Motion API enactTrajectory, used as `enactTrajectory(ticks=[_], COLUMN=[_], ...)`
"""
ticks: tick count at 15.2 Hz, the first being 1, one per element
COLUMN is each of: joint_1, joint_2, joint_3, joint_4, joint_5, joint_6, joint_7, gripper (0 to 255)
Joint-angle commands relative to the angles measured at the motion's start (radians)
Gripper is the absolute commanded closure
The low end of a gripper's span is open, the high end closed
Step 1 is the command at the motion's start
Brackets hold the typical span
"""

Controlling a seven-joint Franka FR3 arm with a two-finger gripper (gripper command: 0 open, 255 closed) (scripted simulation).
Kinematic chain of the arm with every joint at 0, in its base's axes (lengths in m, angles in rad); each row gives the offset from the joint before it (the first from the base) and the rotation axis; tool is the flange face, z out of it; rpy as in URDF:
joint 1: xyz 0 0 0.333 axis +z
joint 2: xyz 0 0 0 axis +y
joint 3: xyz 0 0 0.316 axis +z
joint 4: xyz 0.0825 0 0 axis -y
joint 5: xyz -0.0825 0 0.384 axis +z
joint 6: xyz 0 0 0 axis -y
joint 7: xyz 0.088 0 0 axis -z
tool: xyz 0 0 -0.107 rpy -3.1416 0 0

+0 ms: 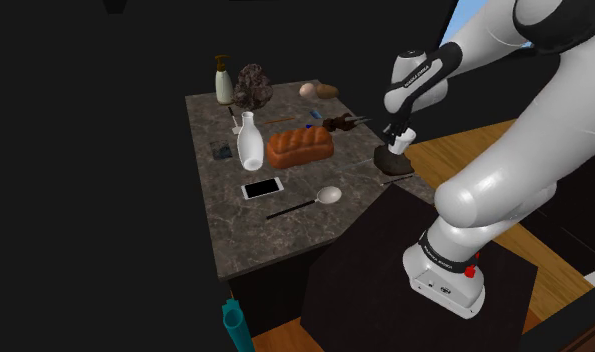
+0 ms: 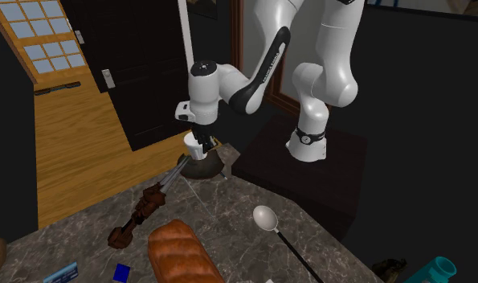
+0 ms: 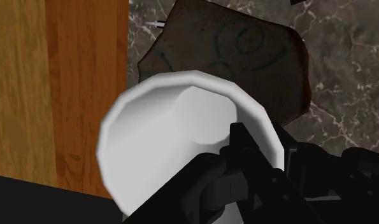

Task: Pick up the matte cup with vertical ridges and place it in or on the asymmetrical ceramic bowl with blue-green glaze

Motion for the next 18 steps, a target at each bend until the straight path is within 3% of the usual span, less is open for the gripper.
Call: enactTrajectory(ticks=[1,5,13,14,18], joint_1=[-0.002,-0.005,-0.005,-0.005,-0.005], joint_2=[0.024,0.086,0.086,0.086,0.086], joint_3=[-0.002,-0.005,-0.005,-0.005,-0.005], joint_4=[-0.009,-0.014,-0.014,-0.014,-0.014], joint_5=[-0.008,-0.022,-0.022,-0.022,-0.022], joint_6=[0.034,0.100,0.100,0.100,0.100], joint_7=[0.010,0.029,0.029,0.030,0.029], gripper=[255,255,255,0,0])
